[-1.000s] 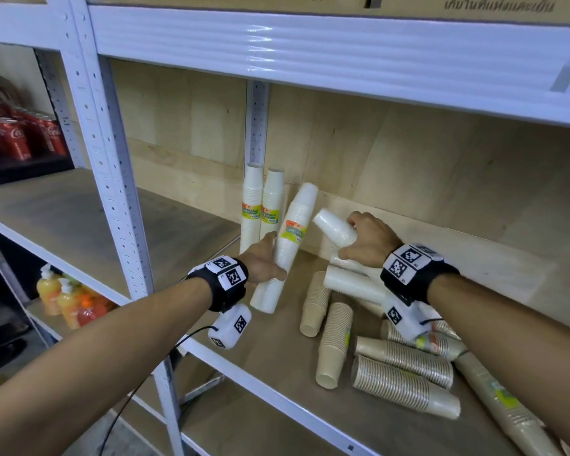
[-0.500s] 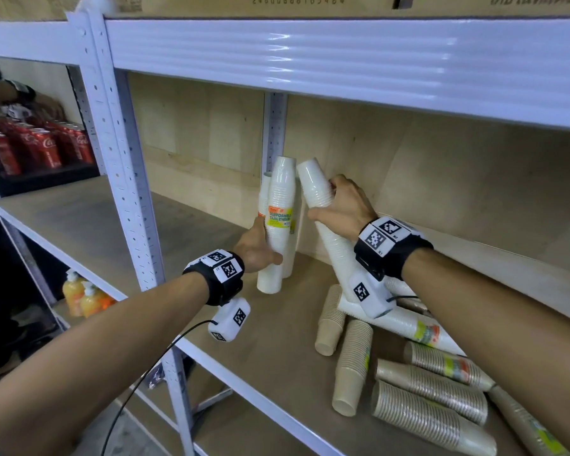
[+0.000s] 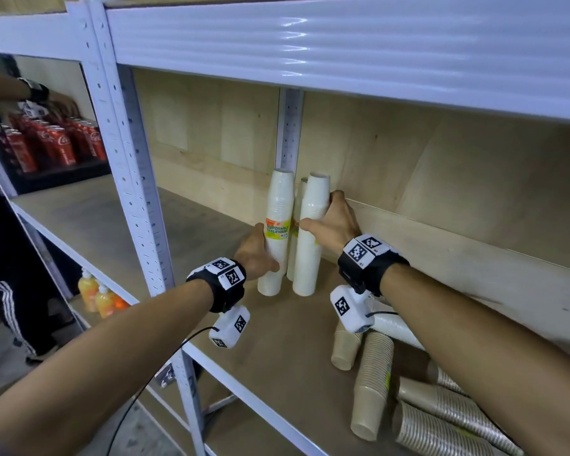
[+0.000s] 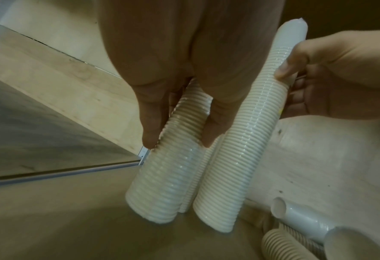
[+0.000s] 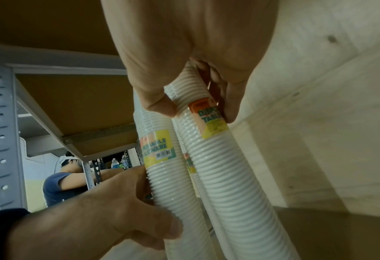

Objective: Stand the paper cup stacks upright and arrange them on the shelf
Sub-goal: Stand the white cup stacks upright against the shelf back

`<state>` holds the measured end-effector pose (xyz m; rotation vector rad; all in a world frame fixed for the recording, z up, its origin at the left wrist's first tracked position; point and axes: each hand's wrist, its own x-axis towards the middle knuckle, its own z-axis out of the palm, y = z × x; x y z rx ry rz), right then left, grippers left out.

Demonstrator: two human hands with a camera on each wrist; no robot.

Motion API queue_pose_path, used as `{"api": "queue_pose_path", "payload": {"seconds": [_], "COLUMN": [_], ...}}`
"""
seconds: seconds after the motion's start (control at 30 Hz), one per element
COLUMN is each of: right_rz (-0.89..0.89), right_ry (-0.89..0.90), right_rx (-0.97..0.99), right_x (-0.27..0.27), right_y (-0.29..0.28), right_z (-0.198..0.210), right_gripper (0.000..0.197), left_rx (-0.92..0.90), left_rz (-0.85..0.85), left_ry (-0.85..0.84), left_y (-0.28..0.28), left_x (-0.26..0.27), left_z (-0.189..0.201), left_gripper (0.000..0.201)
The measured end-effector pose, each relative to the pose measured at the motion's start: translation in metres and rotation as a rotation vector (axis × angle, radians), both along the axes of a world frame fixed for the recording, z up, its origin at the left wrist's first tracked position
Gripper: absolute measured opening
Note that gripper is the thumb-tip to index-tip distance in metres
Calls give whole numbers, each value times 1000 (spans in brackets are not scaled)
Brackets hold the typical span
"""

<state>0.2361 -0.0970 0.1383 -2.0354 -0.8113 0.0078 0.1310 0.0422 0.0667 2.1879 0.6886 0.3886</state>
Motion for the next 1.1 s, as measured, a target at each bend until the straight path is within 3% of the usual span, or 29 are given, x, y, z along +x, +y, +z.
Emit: {"api": "queue_pose_path", "payload": {"seconds": [0.53,0.63,0.87,1.1], "right_rz": [77,95,158,156], "right_ry": [98,117,124,91], "right_rx": [-50,-32,40,39], "right_x": [11,11,13,15], "right_y": [6,6,3,2], "right_z": [-31,-25,-4,-1], "right_gripper": [60,62,40,32], "left_rx": [-41,-49,-11,104], "left_rz": [-88,-97,-83,-71], "left_ry": [-12,-36,-210,-246], "left_y": [4,7,9,14], "left_x": [7,9,10,15], "left_z": [-21,-10,42,70], "left_gripper": [66,61,66,45]}}
